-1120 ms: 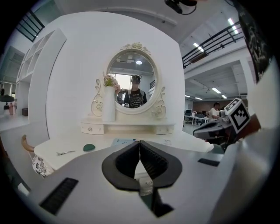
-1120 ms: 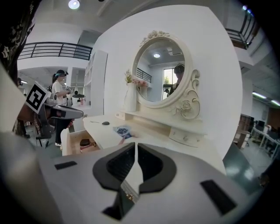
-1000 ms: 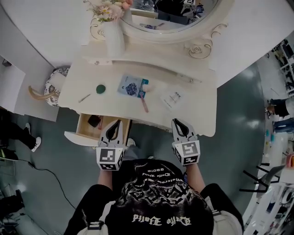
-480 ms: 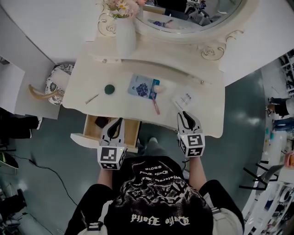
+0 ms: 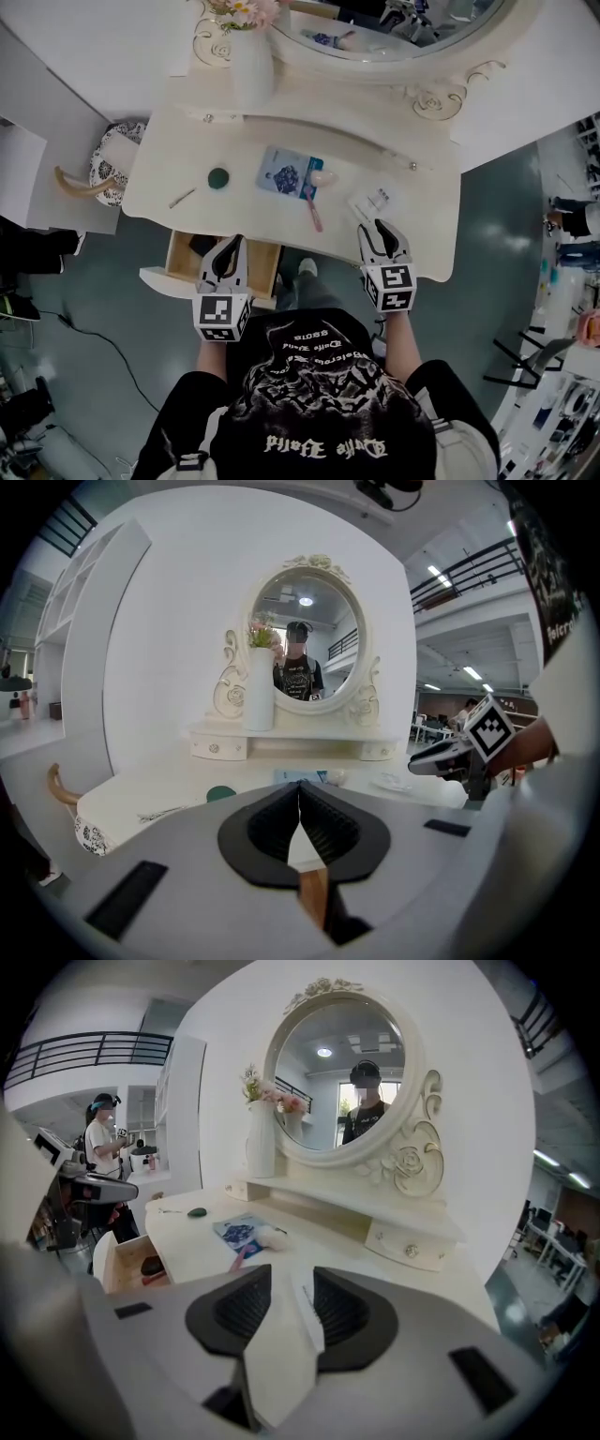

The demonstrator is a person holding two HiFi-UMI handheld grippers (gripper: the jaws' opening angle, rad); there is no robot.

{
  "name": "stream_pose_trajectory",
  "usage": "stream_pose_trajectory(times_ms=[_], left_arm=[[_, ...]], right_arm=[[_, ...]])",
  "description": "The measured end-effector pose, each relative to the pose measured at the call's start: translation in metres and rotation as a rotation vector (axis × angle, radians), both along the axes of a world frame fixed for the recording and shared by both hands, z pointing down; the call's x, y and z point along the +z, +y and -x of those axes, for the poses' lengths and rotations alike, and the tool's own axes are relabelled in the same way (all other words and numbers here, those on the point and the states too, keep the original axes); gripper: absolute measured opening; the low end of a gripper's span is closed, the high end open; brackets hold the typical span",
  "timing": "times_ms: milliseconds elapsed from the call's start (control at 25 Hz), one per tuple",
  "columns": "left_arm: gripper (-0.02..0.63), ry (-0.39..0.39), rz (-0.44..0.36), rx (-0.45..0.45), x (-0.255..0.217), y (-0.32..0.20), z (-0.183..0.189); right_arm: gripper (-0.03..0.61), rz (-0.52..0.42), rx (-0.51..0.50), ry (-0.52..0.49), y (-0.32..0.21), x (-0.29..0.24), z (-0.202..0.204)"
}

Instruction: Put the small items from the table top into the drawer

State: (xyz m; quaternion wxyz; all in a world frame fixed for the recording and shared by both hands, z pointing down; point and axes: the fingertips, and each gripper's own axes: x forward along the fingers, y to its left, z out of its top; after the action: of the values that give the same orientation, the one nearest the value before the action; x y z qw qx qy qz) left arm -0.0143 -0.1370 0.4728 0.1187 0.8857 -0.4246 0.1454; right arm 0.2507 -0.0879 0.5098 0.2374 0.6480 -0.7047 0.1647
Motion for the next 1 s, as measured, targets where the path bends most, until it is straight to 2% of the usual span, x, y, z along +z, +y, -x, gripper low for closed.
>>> stream_pose_trajectory(times_ms=[400, 1000], left_arm=[[0.017, -0.032, 0.011, -0.095, 0.003, -0.002, 0.009], [0.017, -0.087, 0.019, -0.194, 0.004, 0.000, 0.017]], right_arm=[[0.147, 0.096, -0.096, 0.033, -0.019, 0.029, -0.003], [0.179, 0.218, -0.163, 0.084, -0.034, 0.066, -0.012]])
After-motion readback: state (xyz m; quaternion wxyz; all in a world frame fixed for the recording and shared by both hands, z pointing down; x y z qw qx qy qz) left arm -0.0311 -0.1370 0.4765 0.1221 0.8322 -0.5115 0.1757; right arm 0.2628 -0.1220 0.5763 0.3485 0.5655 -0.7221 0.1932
